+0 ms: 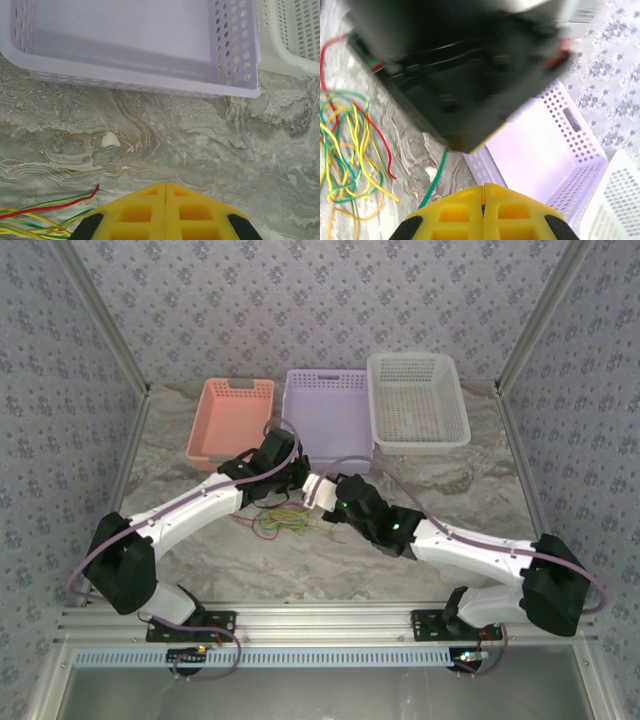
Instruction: Untangle the cables
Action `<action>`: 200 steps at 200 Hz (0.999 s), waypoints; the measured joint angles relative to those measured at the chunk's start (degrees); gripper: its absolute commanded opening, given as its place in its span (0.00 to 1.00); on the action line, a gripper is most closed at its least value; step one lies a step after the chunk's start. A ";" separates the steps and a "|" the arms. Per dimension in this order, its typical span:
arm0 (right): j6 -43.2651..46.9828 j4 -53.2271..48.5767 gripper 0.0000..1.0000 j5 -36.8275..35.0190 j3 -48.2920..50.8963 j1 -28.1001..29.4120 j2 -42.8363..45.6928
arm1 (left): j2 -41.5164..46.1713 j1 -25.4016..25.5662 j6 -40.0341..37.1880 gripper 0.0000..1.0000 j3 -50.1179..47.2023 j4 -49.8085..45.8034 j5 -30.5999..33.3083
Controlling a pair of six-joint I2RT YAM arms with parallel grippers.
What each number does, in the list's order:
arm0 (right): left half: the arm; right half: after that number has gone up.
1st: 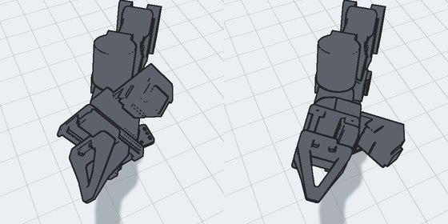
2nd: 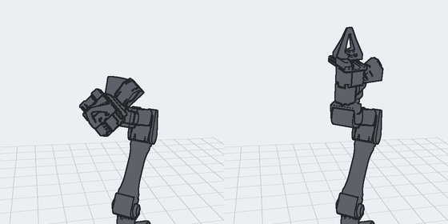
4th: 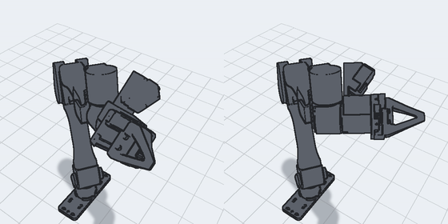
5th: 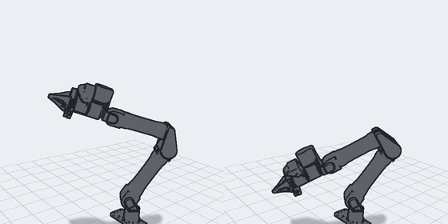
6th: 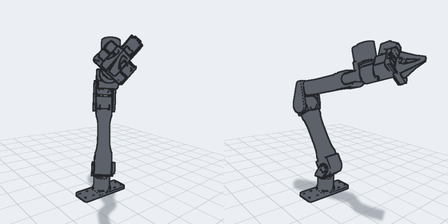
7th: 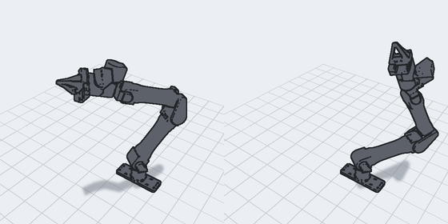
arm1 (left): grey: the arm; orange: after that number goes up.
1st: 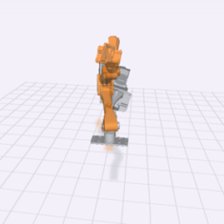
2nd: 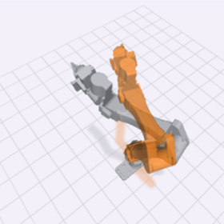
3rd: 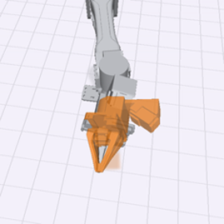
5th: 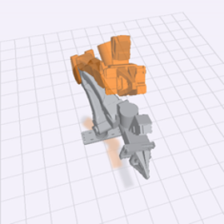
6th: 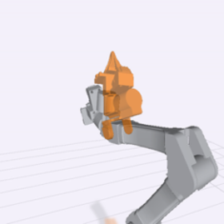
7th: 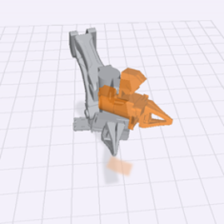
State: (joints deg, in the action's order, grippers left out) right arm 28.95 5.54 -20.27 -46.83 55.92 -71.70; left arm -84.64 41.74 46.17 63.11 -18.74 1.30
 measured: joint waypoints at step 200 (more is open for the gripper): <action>-100.83 12.98 0.00 0.31 10.58 -30.64 14.91 | 3.98 5.55 41.13 0.00 -32.68 50.16 6.08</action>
State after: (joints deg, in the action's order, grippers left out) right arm -71.88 18.52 -19.97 -36.25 25.28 -56.80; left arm -80.66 47.29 87.31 30.44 31.42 7.38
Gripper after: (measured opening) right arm 0.066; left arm 0.048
